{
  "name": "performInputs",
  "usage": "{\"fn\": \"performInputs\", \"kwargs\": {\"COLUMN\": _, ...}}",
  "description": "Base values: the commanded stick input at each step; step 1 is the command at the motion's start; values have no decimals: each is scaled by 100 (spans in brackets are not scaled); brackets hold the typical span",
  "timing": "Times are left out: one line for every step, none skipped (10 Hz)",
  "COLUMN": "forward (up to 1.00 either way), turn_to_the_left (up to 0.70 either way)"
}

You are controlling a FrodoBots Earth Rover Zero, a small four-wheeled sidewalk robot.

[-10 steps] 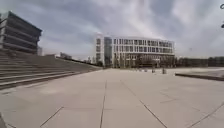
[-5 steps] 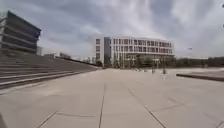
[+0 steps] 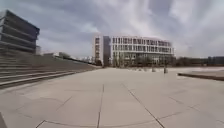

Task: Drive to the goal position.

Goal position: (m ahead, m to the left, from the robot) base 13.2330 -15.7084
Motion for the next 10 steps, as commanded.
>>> {"fn": "performInputs", "kwargs": {"forward": 50, "turn_to_the_left": -17}}
{"fn": "performInputs", "kwargs": {"forward": 50, "turn_to_the_left": -43}}
{"fn": "performInputs", "kwargs": {"forward": 50, "turn_to_the_left": -50}}
{"fn": "performInputs", "kwargs": {"forward": 50, "turn_to_the_left": -50}}
{"fn": "performInputs", "kwargs": {"forward": 50, "turn_to_the_left": 0}}
{"fn": "performInputs", "kwargs": {"forward": 50, "turn_to_the_left": 0}}
{"fn": "performInputs", "kwargs": {"forward": 50, "turn_to_the_left": 0}}
{"fn": "performInputs", "kwargs": {"forward": 50, "turn_to_the_left": 0}}
{"fn": "performInputs", "kwargs": {"forward": 50, "turn_to_the_left": 0}}
{"fn": "performInputs", "kwargs": {"forward": 50, "turn_to_the_left": 0}}
